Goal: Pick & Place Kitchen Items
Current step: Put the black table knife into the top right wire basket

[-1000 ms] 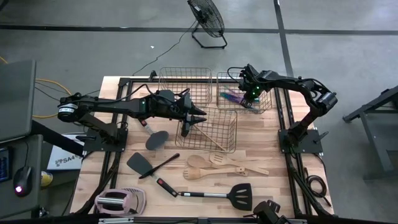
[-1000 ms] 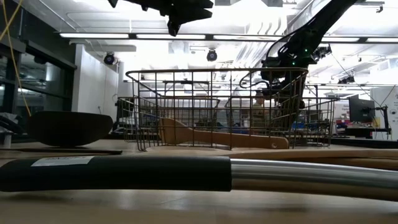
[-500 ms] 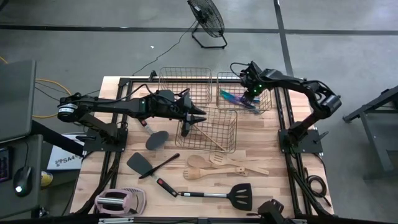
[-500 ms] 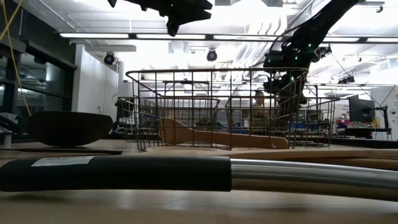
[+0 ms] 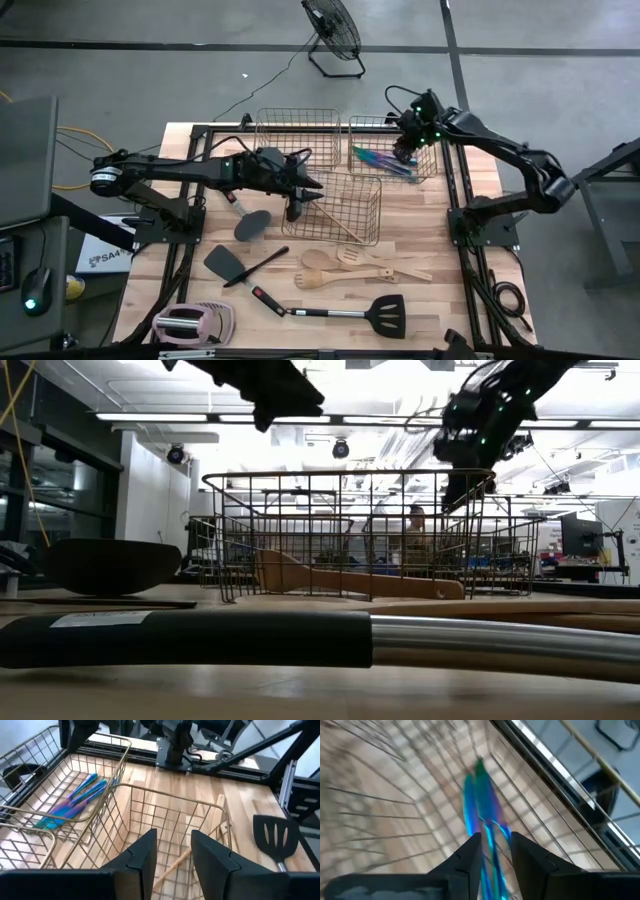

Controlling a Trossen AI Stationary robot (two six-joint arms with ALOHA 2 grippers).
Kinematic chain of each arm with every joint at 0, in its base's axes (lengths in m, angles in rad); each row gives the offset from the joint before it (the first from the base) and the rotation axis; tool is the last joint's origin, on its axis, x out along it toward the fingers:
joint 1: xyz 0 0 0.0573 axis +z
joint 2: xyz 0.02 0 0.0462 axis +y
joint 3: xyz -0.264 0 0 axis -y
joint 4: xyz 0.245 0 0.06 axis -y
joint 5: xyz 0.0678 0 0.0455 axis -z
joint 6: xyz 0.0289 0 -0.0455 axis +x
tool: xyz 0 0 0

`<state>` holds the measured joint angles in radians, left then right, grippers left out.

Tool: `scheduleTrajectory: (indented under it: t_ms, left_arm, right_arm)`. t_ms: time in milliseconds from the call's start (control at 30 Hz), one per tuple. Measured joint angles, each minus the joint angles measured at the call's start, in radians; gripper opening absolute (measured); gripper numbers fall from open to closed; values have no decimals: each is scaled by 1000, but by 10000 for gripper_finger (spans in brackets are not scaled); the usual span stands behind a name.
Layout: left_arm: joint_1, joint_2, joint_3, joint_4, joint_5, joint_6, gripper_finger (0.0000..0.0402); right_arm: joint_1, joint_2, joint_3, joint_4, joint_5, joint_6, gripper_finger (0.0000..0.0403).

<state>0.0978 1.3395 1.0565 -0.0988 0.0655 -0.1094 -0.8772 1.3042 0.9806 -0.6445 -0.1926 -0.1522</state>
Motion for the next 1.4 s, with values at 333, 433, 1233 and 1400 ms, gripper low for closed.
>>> scheduleTrajectory:
  t_ms: [333,433,1233,1400]
  left_arm:
    - [0,-113,1,-277,-26,-36,120]
    - [0,-130,1,-344,-27,-78,120]
    - [0,-133,0,-526,-20,-218,120]
    - [0,-133,0,-536,28,-210,120]
  right_arm:
    - [22,-166,0,-15,-77,44,93]
    - [55,-210,0,-28,-79,50,93]
    - [379,-558,-228,65,-5,247,93]
    - [476,-609,-276,109,69,287,93]
